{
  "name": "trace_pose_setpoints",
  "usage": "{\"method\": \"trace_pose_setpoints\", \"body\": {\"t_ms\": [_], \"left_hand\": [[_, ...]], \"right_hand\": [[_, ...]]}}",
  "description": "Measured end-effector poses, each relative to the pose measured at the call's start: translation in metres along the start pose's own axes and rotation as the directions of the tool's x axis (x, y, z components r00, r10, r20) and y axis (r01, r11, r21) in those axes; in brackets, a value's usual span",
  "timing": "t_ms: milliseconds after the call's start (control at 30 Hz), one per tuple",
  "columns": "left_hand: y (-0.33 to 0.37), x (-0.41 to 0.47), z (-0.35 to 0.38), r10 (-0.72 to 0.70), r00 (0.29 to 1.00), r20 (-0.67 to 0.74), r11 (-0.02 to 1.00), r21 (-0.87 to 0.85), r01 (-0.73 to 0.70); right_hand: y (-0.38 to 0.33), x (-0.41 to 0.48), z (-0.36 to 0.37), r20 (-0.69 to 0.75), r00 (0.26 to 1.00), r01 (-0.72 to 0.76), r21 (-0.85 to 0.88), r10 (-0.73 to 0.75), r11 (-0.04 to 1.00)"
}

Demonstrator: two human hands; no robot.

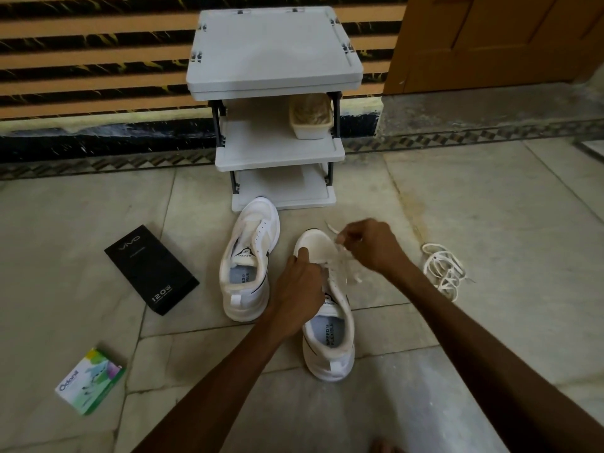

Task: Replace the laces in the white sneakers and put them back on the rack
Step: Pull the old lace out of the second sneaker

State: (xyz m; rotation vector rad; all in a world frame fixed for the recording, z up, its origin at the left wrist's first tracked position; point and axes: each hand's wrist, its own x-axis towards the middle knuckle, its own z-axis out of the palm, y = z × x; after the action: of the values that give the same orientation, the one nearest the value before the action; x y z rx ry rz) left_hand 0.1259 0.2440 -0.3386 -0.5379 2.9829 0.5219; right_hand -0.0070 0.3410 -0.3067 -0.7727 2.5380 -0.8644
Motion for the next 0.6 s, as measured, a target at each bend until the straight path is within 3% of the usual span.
{"method": "trace_pose_setpoints", "body": {"t_ms": [67,233,333,400,433,500,533,600], "left_hand": [[0.000,-0.001,0.000,0.004,1.000,0.000,1.000,0.005,-0.004],[-0.001,0.000,0.003,-0.031,0.999,-0.007,0.999,-0.022,0.031],[-0.001,0.000,0.002,-0.017,1.000,-0.016,1.000,-0.015,0.017],[0.000,0.001,0.001,-0.014,1.000,-0.020,1.000,-0.018,0.014],[0.000,0.001,0.000,-0.007,1.000,-0.019,1.000,-0.014,0.007],[0.000,0.001,-0.001,0.008,1.000,-0.013,1.000,0.001,-0.008],[0.000,0.001,-0.002,0.009,1.000,-0.015,1.000,0.005,-0.009],[0.000,0.001,-0.002,0.006,1.000,-0.009,1.000,0.005,-0.006]], "right_hand": [[0.013,-0.004,0.021,0.106,0.994,0.056,-0.157,-0.039,0.986],[0.018,-0.004,0.035,0.079,0.996,-0.008,-0.274,0.030,0.962],[0.022,0.000,0.036,0.167,0.984,-0.004,-0.363,0.069,0.932],[0.021,0.000,0.032,0.207,0.978,0.032,-0.335,0.040,0.942],[0.015,-0.002,0.024,0.187,0.982,0.016,-0.226,0.027,0.974],[-0.003,-0.006,-0.001,0.109,0.993,-0.065,0.235,0.040,0.970],[-0.015,-0.010,-0.017,0.051,0.998,-0.043,0.474,0.022,0.879],[-0.038,-0.015,-0.045,-0.046,0.999,0.046,0.794,-0.015,0.606]]}}
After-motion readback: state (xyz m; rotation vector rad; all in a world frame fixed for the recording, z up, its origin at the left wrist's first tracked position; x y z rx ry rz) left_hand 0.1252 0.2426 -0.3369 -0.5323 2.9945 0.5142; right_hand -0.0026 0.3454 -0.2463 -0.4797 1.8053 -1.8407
